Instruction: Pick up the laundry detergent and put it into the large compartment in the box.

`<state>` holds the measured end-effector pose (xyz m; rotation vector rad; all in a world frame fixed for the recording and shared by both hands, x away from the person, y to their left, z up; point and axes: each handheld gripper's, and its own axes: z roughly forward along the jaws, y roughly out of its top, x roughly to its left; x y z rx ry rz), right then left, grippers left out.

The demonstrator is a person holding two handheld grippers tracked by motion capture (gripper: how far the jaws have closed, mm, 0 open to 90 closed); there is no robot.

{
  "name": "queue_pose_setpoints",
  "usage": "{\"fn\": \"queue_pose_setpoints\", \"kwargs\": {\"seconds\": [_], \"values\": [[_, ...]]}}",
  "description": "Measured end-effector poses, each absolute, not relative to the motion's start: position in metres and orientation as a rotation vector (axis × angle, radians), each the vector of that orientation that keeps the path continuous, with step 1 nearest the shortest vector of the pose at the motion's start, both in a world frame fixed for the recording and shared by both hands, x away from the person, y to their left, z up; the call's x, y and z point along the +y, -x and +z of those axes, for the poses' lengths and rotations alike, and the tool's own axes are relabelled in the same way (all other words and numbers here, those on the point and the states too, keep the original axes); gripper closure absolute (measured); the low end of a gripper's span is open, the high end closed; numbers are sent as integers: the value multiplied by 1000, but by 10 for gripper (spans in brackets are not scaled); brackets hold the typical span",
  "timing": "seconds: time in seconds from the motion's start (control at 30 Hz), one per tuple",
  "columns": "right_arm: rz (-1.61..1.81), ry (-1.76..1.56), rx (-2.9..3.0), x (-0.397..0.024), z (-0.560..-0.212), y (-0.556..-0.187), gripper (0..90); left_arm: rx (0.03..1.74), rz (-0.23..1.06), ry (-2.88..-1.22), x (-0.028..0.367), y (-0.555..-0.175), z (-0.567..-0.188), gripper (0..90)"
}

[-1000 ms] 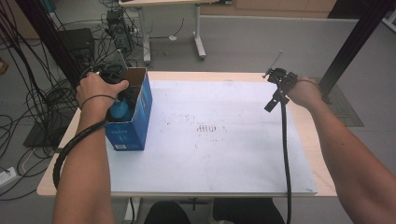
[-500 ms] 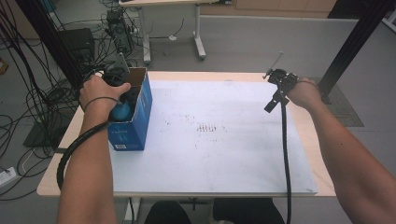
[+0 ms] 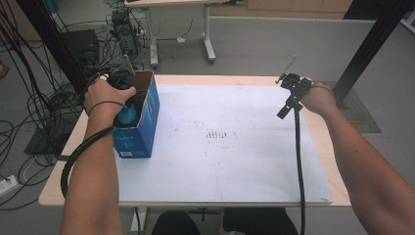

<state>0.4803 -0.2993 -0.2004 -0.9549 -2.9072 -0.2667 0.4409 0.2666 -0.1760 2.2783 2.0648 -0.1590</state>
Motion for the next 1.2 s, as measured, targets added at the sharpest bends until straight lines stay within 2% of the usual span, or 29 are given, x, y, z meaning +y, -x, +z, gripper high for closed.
{"fn": "queue_pose_setpoints", "kwargs": {"seconds": [1.2], "values": [[-268, 953, -2917, -299, -198, -478, 37, 2094, -156, -2274, 262, -442, -176, 375]]}}
